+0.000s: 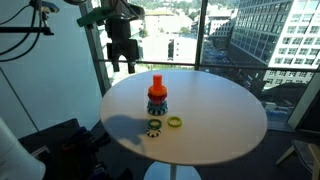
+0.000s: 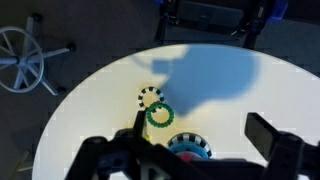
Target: Put the dark green ring around the orange rod
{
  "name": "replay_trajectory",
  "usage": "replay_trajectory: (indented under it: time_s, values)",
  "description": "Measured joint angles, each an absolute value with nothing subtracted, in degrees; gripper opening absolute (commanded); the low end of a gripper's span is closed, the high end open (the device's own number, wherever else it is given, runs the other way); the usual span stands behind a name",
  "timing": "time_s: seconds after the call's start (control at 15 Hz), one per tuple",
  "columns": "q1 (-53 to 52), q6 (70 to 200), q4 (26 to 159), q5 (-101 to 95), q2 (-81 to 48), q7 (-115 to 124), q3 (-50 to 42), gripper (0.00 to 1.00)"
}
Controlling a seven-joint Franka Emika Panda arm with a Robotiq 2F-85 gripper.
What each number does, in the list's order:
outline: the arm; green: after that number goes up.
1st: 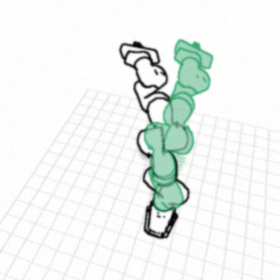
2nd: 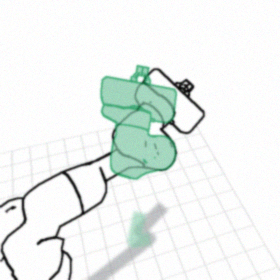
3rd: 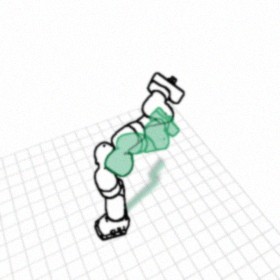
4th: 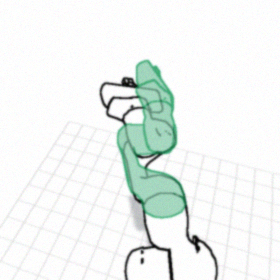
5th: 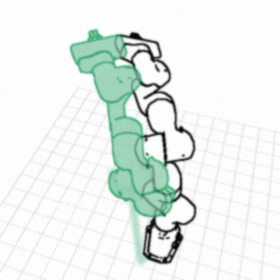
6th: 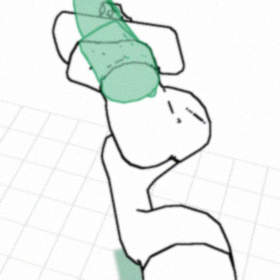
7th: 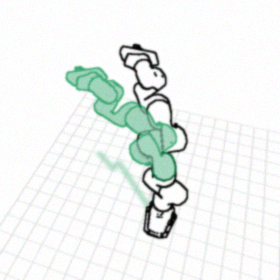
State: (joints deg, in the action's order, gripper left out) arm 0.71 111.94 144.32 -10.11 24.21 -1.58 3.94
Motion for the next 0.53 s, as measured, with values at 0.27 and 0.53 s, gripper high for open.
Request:
replay_trajectory:
  time_s: [0.27, 0.53]
  values:
    - [0.69, 111.94, 144.26, -10.1, 24.01, -1.58, 3.87, 1.0]
    - [0.69, 113.66, 143.81, -9.93, 22.75, -1.58, 3.57, 1.0]
